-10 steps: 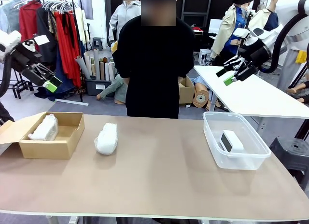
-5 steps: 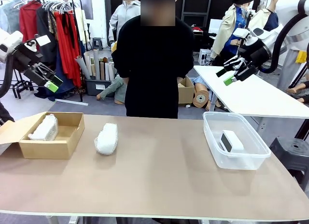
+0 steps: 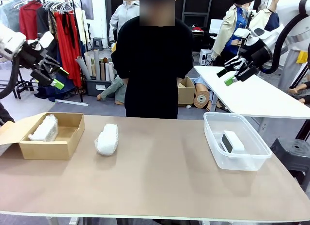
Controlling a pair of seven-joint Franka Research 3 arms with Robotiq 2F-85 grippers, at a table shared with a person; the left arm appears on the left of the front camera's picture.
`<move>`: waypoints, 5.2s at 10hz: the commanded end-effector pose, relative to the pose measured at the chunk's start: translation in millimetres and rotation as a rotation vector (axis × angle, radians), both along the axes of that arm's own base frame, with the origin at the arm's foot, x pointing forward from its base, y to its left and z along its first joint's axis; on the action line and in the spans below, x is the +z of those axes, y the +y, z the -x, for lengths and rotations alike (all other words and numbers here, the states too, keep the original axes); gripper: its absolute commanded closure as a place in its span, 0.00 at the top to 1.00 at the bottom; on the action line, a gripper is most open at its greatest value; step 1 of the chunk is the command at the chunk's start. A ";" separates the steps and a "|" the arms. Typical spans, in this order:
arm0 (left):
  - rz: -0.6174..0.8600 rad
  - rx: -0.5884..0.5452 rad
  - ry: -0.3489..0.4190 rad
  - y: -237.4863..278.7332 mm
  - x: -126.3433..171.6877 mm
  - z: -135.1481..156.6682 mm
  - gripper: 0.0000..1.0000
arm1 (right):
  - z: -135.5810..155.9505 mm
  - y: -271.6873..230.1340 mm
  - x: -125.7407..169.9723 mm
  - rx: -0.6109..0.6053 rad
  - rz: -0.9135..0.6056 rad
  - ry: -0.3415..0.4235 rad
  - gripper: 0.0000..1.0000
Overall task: Separate and place wrapped and unwrapped clocks.
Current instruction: Pick up the Digital clock indicated by the person.
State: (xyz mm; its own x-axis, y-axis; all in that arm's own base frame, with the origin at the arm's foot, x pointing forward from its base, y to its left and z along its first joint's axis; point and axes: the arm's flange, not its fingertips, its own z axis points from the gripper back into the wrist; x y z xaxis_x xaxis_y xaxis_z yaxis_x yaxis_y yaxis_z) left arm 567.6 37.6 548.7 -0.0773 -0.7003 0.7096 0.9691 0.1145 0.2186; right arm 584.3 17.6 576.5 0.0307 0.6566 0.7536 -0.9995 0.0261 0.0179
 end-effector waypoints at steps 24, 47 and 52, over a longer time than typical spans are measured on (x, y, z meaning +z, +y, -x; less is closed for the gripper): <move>0.118 -0.081 0.087 -7.4 -5.3 2.0 1.00 | 1.5 -0.1 1.4 0.002 0.001 -0.001 1.00; 0.115 -0.083 0.086 -7.6 -5.4 0.4 1.00 | 1.5 -0.1 1.4 0.002 0.001 -0.001 1.00; -0.340 0.093 0.125 -59.1 -12.7 22.2 1.00 | 1.5 -0.1 1.4 0.002 0.001 -0.001 1.00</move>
State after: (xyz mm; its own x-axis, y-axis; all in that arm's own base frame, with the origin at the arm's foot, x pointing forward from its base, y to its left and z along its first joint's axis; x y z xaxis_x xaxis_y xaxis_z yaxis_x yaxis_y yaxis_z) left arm 562.2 -9.3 541.3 0.0010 -0.8445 0.5356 0.9804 0.1064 0.1659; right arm 584.3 17.7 576.5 0.0306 0.6566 0.7536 -0.9995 0.0260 0.0179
